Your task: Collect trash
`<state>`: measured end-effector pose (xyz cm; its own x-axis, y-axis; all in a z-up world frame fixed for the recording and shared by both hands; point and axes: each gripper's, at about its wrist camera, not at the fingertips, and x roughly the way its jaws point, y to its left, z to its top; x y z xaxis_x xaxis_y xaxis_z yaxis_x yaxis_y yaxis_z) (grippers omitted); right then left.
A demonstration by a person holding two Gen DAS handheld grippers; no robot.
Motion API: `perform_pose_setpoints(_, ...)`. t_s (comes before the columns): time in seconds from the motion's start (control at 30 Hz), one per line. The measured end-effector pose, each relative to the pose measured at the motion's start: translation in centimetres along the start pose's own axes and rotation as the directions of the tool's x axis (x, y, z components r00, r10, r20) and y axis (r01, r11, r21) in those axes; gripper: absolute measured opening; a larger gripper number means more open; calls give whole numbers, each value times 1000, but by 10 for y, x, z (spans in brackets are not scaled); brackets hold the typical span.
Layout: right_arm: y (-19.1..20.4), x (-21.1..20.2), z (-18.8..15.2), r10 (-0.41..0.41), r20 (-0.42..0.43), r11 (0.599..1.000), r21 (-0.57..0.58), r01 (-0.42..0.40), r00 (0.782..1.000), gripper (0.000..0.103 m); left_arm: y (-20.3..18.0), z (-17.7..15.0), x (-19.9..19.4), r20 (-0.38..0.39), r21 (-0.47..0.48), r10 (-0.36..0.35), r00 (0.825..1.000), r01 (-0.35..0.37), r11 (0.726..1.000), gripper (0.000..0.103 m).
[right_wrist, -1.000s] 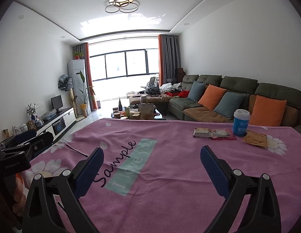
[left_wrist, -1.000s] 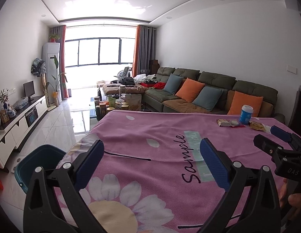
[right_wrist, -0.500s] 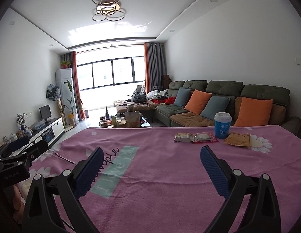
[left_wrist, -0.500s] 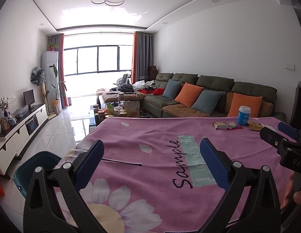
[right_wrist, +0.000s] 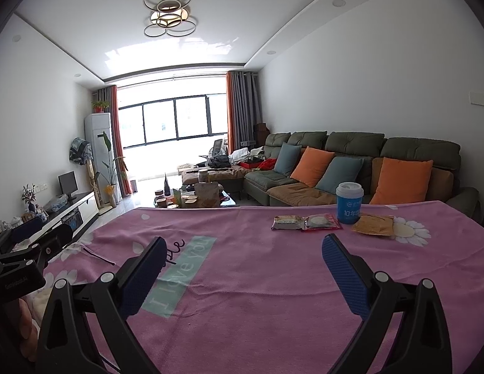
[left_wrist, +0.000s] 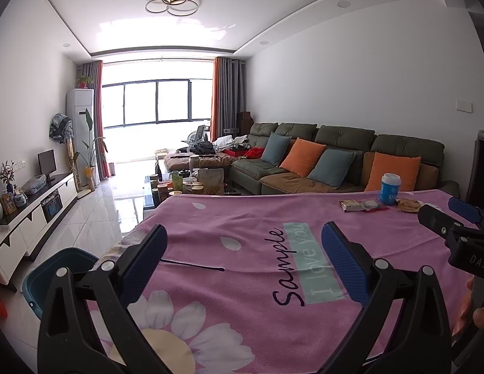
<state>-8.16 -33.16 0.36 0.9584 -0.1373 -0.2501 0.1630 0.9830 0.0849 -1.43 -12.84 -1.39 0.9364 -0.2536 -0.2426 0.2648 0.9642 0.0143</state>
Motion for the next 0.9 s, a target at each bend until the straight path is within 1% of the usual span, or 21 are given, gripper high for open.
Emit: perform_pose_setpoints(0.9,-1,-6,4,-11,14,1000,0,11,1000,96,-5,0,-6,21,5,7,1000,-8,1000,97)
